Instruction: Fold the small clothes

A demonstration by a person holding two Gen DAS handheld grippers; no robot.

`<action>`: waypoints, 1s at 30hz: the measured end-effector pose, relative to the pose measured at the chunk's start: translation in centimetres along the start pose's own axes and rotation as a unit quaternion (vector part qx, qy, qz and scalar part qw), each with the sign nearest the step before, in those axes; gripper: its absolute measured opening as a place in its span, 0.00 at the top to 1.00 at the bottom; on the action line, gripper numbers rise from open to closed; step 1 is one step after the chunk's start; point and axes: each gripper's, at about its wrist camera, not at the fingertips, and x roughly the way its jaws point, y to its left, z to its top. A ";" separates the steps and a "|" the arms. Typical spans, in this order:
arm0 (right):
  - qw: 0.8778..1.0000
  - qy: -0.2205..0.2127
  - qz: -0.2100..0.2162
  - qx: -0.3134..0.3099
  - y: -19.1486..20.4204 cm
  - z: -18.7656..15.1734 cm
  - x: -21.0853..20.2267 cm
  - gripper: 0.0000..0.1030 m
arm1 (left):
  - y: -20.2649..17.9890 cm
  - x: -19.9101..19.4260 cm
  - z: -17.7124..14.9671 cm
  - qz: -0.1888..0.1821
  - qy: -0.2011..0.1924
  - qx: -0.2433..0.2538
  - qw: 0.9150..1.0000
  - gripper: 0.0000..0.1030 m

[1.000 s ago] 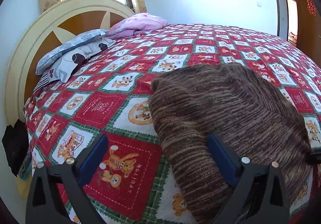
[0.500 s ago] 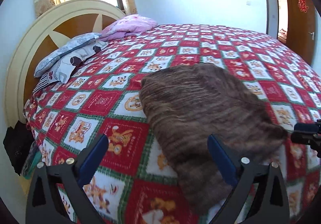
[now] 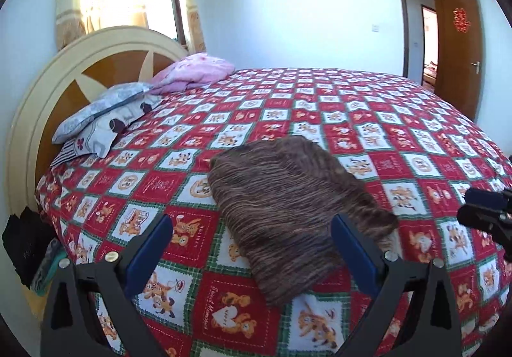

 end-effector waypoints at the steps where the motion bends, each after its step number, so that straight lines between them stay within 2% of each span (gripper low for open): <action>1: 1.000 -0.005 -0.001 -0.001 0.2 0.0 -0.4 0.50 | -0.1 -0.2 -0.1 -0.002 -0.001 0.002 1.000 0.02; 8: 1.000 -0.020 -0.002 -0.015 1.0 -0.2 -1.9 0.49 | -1.0 -1.3 -0.2 -0.010 -0.008 0.008 1.000 0.02; 30: 0.999 -0.034 -0.003 -0.021 1.9 -0.7 -2.6 0.47 | -1.6 -2.1 -0.4 -0.015 -0.013 0.008 1.000 0.01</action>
